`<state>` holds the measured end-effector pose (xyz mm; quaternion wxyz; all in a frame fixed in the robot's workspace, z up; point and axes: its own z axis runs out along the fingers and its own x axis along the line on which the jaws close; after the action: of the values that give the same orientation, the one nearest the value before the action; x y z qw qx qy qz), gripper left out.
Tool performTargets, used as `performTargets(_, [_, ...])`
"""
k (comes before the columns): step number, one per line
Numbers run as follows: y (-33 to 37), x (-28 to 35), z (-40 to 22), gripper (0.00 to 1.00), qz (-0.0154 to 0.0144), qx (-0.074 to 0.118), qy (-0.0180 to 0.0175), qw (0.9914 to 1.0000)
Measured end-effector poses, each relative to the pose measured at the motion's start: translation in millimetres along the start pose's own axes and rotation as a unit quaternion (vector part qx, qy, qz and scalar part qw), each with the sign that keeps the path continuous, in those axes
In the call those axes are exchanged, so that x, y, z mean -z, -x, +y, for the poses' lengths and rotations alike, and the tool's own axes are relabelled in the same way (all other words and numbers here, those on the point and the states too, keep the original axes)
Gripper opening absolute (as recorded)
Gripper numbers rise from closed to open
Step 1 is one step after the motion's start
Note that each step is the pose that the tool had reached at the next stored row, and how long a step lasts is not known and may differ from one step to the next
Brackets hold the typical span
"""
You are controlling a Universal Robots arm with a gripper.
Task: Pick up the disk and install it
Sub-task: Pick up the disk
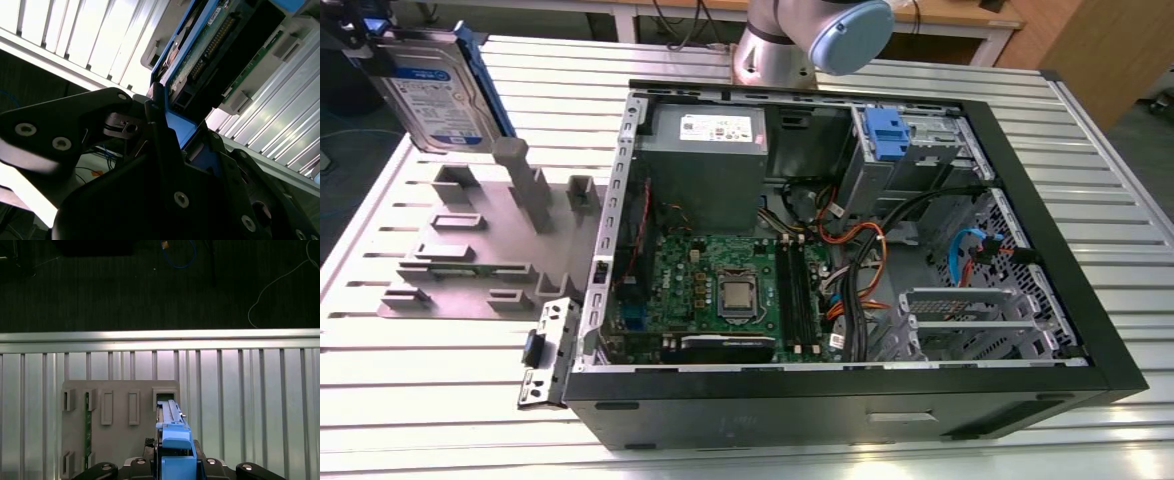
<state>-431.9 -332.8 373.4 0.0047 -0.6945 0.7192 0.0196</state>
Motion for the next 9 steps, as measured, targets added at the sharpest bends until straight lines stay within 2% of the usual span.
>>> performTargets(8, [0.1, 1.8, 0.0, 0.36, 0.0000, 0.000, -0.0001, 1.00000])
performTargets(9, [0.2, 4.2, 0.1, 0.36, 0.0000, 0.000, -0.0001, 1.00000])
